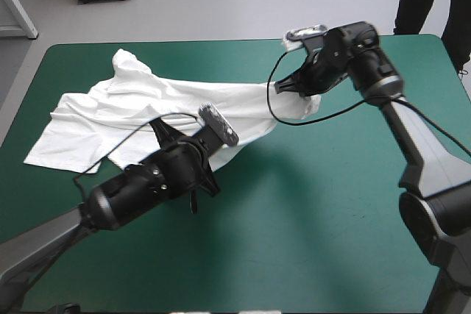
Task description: Fold the cloth
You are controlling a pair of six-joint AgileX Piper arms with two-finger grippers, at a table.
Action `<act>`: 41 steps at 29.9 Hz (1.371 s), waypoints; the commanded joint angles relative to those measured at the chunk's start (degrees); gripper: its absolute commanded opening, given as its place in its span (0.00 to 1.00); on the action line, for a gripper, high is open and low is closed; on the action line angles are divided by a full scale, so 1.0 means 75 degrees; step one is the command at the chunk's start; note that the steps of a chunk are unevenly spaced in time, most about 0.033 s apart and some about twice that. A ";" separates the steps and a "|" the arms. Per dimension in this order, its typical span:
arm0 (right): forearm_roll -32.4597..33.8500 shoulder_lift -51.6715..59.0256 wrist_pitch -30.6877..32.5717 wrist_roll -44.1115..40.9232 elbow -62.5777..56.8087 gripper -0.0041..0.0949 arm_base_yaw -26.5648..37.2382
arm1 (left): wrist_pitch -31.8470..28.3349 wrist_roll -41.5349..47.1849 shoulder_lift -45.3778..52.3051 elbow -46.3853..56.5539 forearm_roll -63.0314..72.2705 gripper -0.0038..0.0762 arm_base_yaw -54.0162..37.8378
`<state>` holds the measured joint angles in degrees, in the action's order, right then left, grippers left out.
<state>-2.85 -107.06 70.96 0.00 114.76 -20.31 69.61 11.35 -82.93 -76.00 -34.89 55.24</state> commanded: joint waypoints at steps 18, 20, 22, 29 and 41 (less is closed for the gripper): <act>-0.1478 0.2082 -0.1104 0.0654 0.5810 0.03 0.0570 | -0.1171 -0.2626 0.0499 -0.7554 -0.3143 0.02 -0.0280; -0.1455 0.2086 -0.1222 0.0713 0.6255 0.03 0.0570 | -0.1733 -0.2626 0.0459 -0.7969 -0.3054 0.02 -0.0280; -0.1455 0.2119 -0.1222 0.0943 0.6568 0.03 0.0570 | -0.2011 -0.2626 0.0406 -0.8297 -0.3040 0.02 -0.0280; -0.1438 0.2606 -0.2962 0.1304 0.6739 0.04 0.0570 | -0.4612 -0.2626 0.0327 -0.9000 -0.2208 0.02 -0.0280; -0.0330 0.2618 -0.1472 0.0598 0.6246 0.04 0.0570 | -0.3214 -0.2535 0.0028 -0.9170 -0.1633 0.02 -0.0280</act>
<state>-8.42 -86.42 56.61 6.33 163.74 -16.41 41.98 -8.40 -82.41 -143.83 -46.54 53.03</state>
